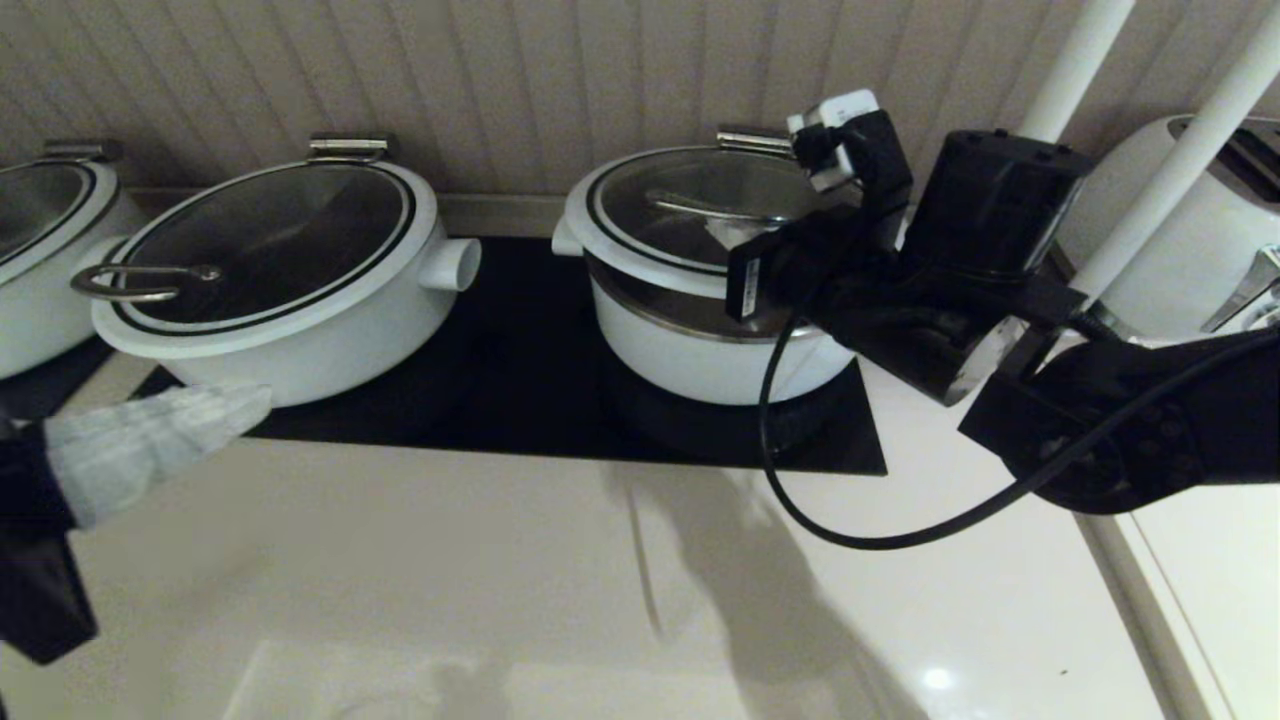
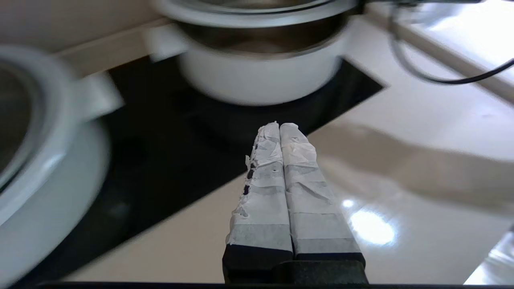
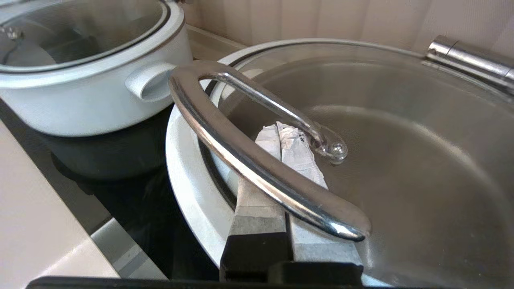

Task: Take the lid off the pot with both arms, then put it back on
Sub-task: Hold the pot lid with the left arm

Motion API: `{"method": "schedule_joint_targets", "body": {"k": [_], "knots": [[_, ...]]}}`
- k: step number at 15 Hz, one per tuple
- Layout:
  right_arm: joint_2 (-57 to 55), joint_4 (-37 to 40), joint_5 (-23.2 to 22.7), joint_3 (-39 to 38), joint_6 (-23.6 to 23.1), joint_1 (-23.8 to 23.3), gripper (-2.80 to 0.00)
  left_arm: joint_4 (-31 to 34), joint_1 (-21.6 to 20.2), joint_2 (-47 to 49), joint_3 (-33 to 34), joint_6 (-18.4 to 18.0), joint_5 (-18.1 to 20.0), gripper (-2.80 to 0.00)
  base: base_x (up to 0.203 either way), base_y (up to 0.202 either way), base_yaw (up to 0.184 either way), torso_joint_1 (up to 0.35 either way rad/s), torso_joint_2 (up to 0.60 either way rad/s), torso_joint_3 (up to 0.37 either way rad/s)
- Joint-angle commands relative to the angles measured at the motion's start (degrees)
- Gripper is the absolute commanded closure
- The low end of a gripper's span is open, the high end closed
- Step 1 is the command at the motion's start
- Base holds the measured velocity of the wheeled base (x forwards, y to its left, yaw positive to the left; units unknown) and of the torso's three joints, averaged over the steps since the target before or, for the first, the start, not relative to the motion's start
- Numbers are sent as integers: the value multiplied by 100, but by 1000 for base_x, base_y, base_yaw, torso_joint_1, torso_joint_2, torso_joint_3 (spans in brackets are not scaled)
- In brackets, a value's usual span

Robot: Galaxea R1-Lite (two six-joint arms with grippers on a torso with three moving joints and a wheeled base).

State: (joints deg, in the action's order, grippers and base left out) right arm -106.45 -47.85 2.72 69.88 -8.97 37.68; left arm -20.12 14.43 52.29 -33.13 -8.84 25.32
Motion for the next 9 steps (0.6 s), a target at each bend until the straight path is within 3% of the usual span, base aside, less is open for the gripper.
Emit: {"method": "schedule_joint_targets", "body": {"k": [1,4,7,9], "knots": [[-8,-31,1,45,-8,-24,0,-509,429,1115,-150,0,-2,0,0,0,0,0,0,0],[-16,-31,1,72,-8,-42,0,-1319,740,1976,-296,-6,-140,0,0,0,0,0,0,0],[-25,-31,1,88,1,-69,0,-1502,1336,2647,-590,12,-668,0,0,0,0,0,0,0],[-16,-14,-5,152,1,-94,0,-1794,1534,3095,-711,8,-779,0,0,0,0,0,0,0]]}}
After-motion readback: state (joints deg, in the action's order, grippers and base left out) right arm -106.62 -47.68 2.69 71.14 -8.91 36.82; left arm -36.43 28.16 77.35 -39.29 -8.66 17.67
